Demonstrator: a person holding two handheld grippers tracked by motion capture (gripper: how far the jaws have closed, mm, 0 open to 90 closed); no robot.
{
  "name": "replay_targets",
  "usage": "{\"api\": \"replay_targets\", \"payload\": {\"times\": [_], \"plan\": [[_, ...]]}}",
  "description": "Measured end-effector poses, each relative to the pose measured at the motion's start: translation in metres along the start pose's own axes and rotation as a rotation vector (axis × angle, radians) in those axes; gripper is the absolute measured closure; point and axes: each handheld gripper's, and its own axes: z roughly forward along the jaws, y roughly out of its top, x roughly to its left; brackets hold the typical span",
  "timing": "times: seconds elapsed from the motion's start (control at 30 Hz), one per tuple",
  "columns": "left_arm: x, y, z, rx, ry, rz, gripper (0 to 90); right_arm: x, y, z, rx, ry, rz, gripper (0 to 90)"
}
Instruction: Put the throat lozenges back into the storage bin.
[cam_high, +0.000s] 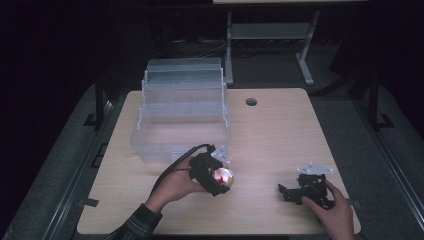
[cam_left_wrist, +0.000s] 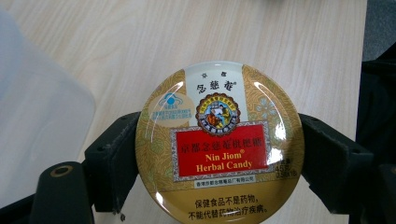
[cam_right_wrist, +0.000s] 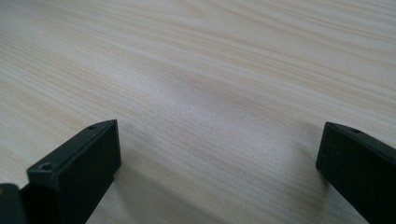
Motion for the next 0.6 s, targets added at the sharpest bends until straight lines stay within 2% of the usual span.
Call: {"api": "replay_targets", "payload": {"times": [0.3, 0.6], "plan": [[0.007, 0.000, -0.016, -0.005, 0.012, -0.013, 19.8, 0.000, 0.000, 0.000, 0.000, 0.000, -0.001, 0.0], [0.015, 0.001, -0.038, -0.010, 0.041, -0.011, 19.8, 0.000, 0.000, 0.000, 0.000, 0.000, -0.001, 0.0]]}}
